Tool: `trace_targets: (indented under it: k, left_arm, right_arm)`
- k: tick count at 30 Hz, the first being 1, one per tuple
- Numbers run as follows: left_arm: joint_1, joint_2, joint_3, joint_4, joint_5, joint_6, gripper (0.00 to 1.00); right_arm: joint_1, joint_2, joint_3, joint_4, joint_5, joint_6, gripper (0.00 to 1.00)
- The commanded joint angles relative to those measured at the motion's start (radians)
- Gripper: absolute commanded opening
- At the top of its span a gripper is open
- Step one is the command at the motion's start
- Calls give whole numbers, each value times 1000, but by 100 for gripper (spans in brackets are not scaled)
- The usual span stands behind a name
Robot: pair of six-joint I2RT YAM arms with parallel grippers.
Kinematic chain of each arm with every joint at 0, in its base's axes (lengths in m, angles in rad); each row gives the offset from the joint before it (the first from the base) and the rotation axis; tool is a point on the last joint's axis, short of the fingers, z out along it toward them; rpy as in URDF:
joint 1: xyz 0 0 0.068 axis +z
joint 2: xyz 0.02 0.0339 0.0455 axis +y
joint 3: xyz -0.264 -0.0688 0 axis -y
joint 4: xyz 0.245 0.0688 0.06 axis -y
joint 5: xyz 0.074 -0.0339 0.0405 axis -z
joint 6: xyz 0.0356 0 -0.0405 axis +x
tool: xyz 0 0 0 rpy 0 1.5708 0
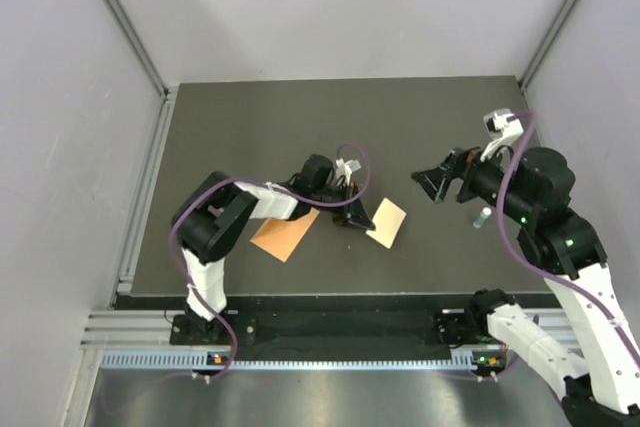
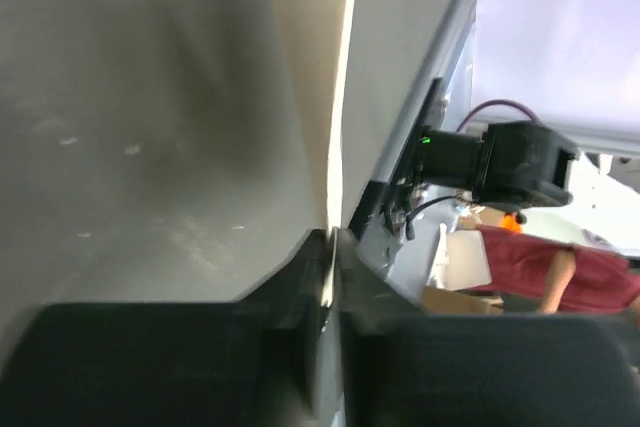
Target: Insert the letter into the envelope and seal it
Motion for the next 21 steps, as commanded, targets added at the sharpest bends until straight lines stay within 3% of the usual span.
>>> trace_targets:
  k: [1,4,8,15,19,20,21]
  left_arm:
    - [0,55,72,-1,16,1,30]
    - [0,50,97,-127,-15,75,43]
    - [0,-55,111,-288,-135,160,99]
    - [2,-325,34,-458,-337,201,99]
    - [5,-578,-76,-592,-487,194,99]
    - [8,-627,-119,-626,-588,185,99]
    - [16,-781,-153,-763,-732,125,99]
  right_arm:
    - [-2,-5,-16,-29,77,5,99]
    - [-4,-1,-28,-24,85,5,99]
    - [-4,25,-33,-29,54,-25,99]
    - [18,125,-92,72,-147,-174,99]
    - [201,252,-114,175,-92,-403,99]
    - [241,339,-96,195,-109,-471,99]
    - [258,440,-62,269,-197,-531,99]
